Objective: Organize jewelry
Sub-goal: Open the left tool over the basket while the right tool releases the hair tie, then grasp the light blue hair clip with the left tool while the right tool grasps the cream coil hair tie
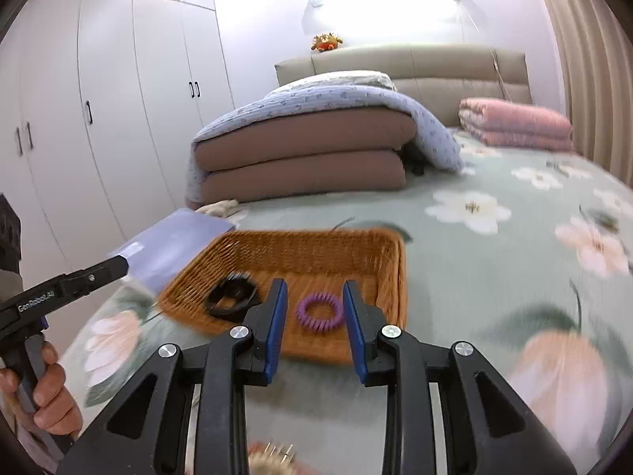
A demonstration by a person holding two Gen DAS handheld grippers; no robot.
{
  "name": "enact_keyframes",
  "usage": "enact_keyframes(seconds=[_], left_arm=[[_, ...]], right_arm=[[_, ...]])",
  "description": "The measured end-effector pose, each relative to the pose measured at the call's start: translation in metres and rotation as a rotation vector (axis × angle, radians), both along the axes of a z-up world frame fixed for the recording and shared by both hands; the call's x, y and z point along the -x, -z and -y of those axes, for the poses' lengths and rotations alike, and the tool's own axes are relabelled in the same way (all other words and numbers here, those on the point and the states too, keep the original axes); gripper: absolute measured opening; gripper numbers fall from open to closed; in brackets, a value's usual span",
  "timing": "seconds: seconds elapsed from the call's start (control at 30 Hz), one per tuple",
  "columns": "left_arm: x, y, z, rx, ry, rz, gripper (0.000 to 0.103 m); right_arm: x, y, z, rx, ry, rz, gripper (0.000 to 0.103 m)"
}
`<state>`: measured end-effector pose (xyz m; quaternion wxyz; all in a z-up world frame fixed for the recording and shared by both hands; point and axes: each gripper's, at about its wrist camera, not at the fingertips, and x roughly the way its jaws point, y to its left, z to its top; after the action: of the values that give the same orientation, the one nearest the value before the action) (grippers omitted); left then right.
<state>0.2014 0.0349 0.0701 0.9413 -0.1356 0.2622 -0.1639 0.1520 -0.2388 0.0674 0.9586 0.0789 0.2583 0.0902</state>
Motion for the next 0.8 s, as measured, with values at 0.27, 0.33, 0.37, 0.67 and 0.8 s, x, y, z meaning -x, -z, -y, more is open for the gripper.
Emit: enact_keyframes(seconds=[0.27, 0.33, 0.37, 0.67, 0.8], left_arm=[[0.055, 0.02, -0.03, -0.038, -0.075, -0.057, 0.05], [0.056, 0.037, -0.035, -0.023, -0.076, -0.087, 0.05], [0.053, 0.046, -0.037, -0.014, -0.077, -0.109, 0.05], [0.024, 0.092, -0.034, -0.019, -0.043, -0.28, 0.05], [0.022, 0.1, -0.033, -0.01, -0.028, -0.305, 0.05]], right_arm=[[0.043, 0.041, -0.003, -0.084, -0.073, -0.161, 0.033], [0.049, 0.053, -0.001, -0.069, -0.07, -0.184, 0.033], [0.05, 0.057, -0.001, -0.065, -0.072, -0.195, 0.033], [0.054, 0.085, -0.013, 0.015, -0.143, -0.282, 0.033], [0.056, 0.091, -0.026, 0.084, -0.141, -0.286, 0.033]])
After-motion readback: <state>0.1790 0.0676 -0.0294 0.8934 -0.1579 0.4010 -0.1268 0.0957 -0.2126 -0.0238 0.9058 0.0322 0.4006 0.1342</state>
